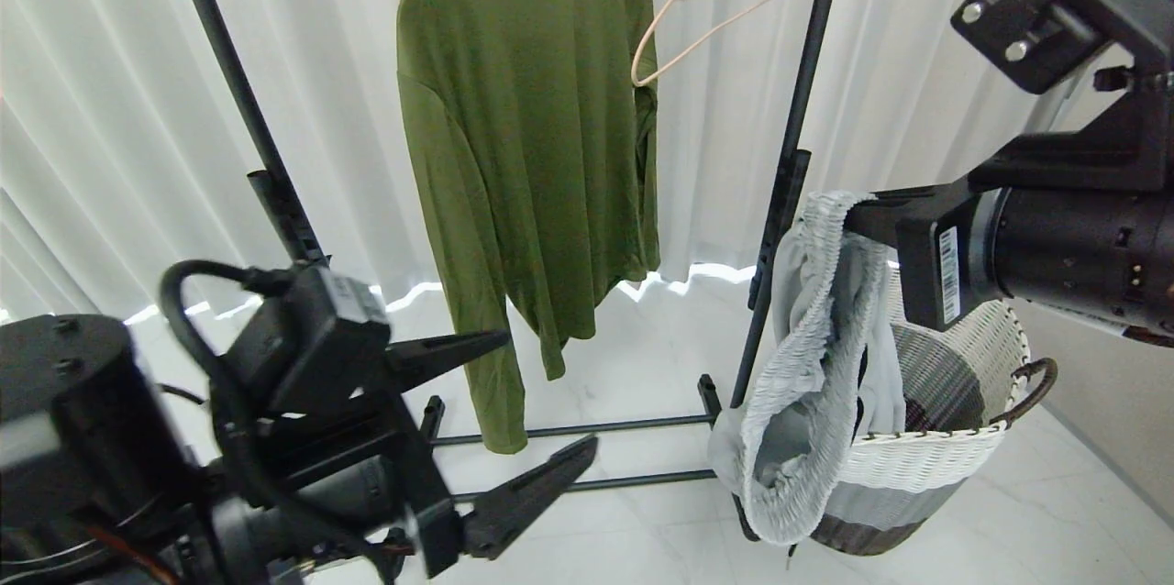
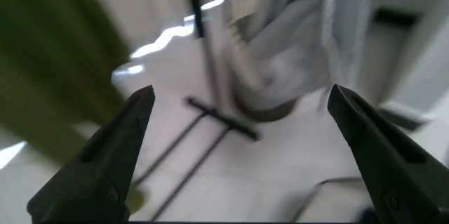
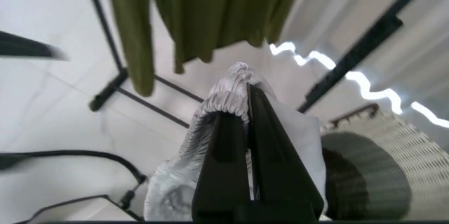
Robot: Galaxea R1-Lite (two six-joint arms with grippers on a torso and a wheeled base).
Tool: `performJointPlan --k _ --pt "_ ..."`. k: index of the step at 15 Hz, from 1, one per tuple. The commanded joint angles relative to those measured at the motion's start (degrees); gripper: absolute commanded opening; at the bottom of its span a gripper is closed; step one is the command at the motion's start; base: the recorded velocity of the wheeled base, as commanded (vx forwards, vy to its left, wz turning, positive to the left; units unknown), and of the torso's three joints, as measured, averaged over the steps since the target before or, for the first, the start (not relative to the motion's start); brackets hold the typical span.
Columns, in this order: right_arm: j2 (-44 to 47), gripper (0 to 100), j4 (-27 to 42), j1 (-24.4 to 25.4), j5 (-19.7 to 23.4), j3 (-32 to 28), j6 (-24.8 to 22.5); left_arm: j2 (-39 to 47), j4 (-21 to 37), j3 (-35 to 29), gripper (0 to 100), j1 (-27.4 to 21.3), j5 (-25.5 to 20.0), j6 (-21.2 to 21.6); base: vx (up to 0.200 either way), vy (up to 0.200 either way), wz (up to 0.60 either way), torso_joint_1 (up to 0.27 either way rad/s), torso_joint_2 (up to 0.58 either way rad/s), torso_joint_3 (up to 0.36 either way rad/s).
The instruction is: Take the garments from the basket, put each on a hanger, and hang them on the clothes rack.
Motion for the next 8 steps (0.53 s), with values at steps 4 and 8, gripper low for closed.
performJointPlan --k 4,8 --pt "0.4 0 -0.1 3.8 0.0 -1.4 0.1 18.8 -0.2 -13.5 100 -16.3 9.2 -8.0 0.000 0.000 0.00 0.000 0.00 0.000" --pt "0.1 0 -0.1 4.6 0.0 -1.3 0.2 23.4 -0.2 -13.3 100 -15.3 18.4 -18.9 0.000 0.000 0.00 0.000 0.00 0.000"
